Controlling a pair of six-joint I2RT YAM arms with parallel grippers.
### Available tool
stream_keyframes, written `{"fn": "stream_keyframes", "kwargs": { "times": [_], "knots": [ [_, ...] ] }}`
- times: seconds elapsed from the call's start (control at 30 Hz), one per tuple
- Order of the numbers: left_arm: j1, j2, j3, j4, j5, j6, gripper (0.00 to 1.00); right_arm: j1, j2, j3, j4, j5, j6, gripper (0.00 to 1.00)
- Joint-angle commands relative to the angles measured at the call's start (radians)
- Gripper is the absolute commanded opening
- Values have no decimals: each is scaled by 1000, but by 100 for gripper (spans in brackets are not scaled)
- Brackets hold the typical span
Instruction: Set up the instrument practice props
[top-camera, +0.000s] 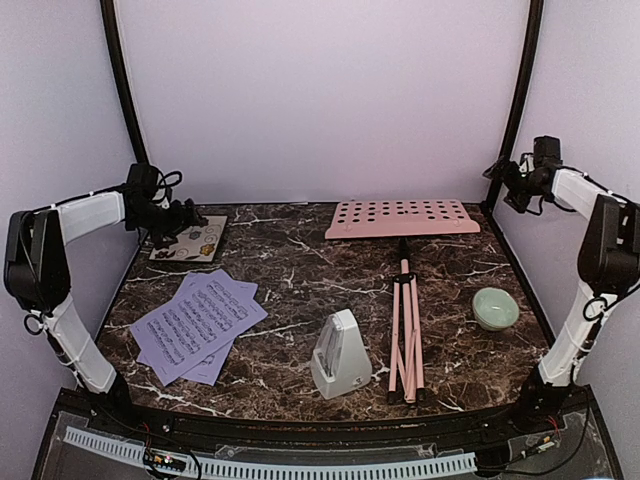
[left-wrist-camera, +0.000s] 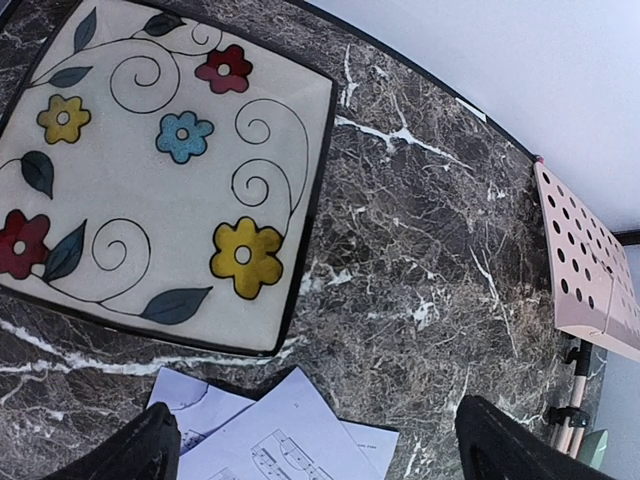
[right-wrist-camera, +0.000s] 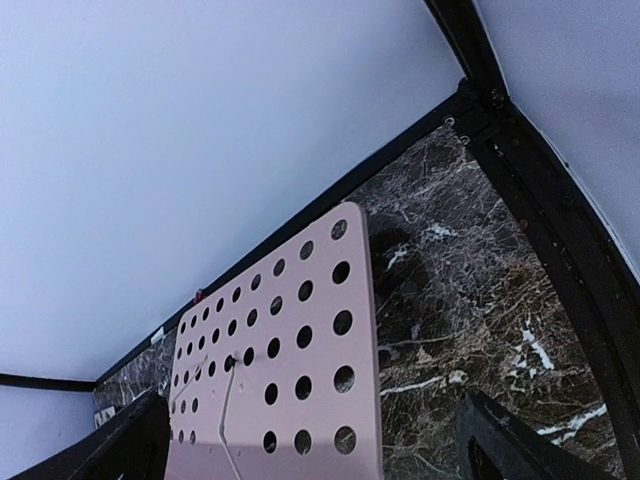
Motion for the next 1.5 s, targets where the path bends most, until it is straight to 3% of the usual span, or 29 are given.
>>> {"fn": "stream_keyframes", "kwargs": {
  "times": [0.0, 0.17, 0.33, 0.57, 0.87, 0.97, 1.47],
  "knots": [
    [-1, 18, 44, 13, 49, -18, 99, -37, 70, 65, 40, -84, 74, 100],
    [-2, 31, 41, 27, 67, -33, 99, -44, 93, 63, 88, -116, 93, 99],
    [-5, 30, 41, 59, 81, -30, 99, 4, 110, 94, 30, -158, 70, 99],
    [-8, 36, 43, 83, 99, -46, 99, 46, 72, -107, 241, -151, 219, 99],
    [-11, 0, 38, 52, 74, -19, 99, -10, 154, -43, 196, -104, 177, 97],
    [-10, -23, 14, 54, 65, -17, 99, -19, 196, -35, 213, -164, 188, 95],
    [-12, -74, -41, 47, 64, -27, 99, 29, 396, 36, 363, -472, 323, 62]
  ]
}}
